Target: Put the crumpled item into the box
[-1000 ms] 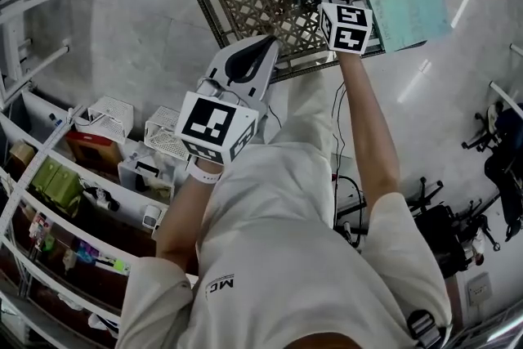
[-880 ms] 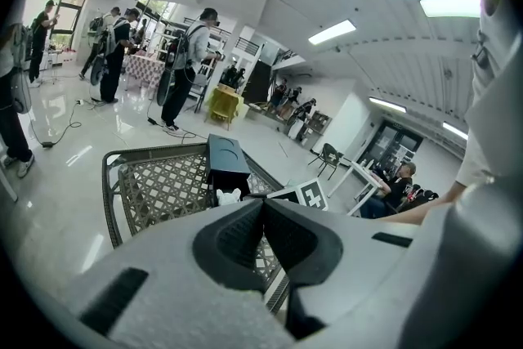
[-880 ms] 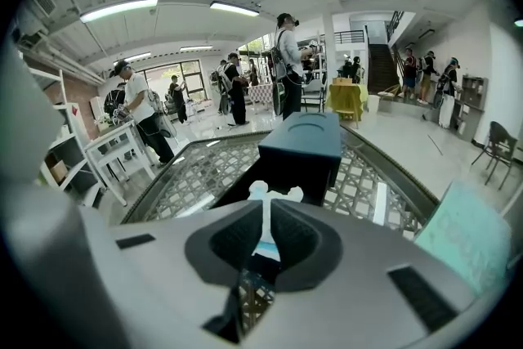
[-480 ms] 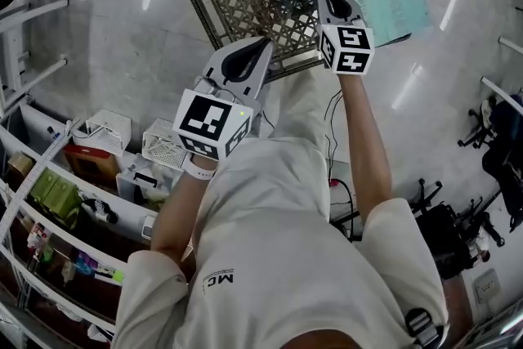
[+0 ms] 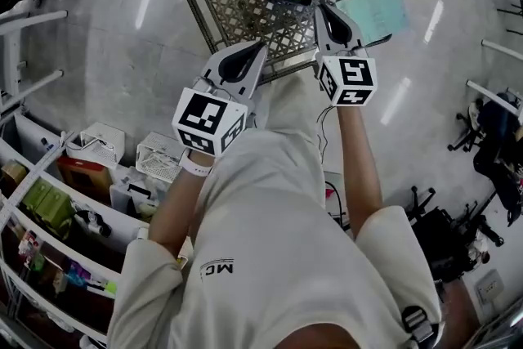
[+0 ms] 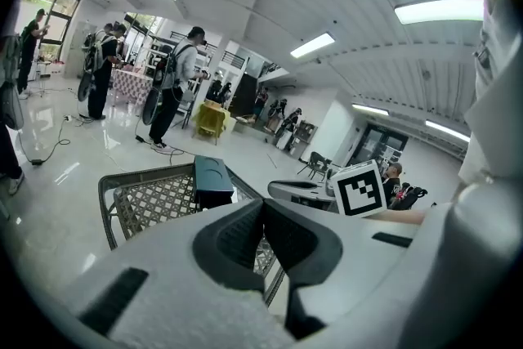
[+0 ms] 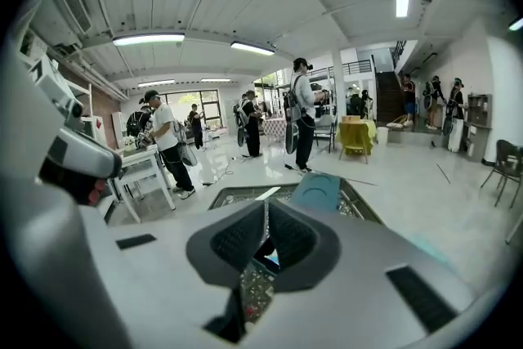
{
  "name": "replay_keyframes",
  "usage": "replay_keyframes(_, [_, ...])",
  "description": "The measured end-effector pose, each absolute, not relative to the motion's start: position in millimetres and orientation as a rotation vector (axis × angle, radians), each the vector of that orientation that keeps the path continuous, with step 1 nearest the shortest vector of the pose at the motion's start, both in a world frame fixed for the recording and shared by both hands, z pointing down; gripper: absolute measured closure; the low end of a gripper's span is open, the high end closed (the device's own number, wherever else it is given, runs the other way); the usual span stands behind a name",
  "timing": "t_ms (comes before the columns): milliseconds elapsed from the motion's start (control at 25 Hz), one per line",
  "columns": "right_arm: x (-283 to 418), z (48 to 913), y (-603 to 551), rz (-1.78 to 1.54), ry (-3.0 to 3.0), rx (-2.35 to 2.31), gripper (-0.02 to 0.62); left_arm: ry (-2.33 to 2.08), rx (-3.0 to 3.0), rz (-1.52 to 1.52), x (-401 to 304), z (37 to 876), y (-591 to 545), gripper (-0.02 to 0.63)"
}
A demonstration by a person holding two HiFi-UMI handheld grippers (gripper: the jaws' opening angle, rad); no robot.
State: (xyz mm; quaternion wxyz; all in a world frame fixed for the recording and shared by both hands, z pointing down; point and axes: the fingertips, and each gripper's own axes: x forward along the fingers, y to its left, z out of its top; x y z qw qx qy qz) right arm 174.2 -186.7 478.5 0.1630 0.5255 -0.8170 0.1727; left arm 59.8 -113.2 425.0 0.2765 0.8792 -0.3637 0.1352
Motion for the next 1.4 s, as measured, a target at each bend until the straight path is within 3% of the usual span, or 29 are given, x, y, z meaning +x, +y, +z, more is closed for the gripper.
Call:
replay_keyframes(440, [182.2, 392.1, -133.8, 0.411, -2.380, 1.628, 0.565, -1.002, 2.442, 0.298, 45.0, 377.1, -93.4, 0.581])
replay_keyframes(1400, [175.9, 338.0, -58.3, 0.372, -2.402, 1.757, 0.565, -0.978, 2.536, 0.187, 39.2, 337.7, -85.4, 0.581])
